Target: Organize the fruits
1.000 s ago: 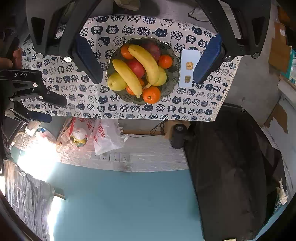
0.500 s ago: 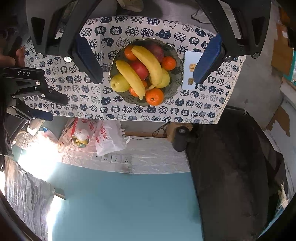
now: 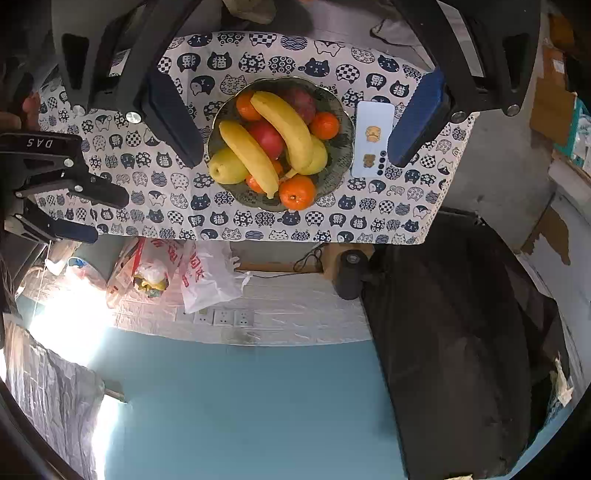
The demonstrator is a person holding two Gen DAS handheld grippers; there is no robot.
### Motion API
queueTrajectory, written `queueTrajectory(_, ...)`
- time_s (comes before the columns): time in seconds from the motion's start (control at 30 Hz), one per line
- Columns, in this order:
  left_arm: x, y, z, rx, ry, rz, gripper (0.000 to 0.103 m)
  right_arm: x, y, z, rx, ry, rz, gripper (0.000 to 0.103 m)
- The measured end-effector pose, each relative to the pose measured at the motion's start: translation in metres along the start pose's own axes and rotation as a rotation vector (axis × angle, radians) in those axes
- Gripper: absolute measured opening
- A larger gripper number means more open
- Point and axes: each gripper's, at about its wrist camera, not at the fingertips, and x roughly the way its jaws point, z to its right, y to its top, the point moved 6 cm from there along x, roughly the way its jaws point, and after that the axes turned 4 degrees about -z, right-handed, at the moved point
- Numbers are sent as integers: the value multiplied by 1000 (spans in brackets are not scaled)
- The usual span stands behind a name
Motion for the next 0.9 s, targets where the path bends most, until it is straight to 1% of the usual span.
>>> queueTrajectory(0.17,1,-1,2,16,12,-3,101,0,0,1,-1,0,0,82)
queueTrajectory(0.37,5,-2,1,-1,-8,-26,101,0,0,1,0,1,0,82)
queueTrajectory(0.9,6,-4,3,4,-18,-33,101,-1,-1,0,1,6,-4,82)
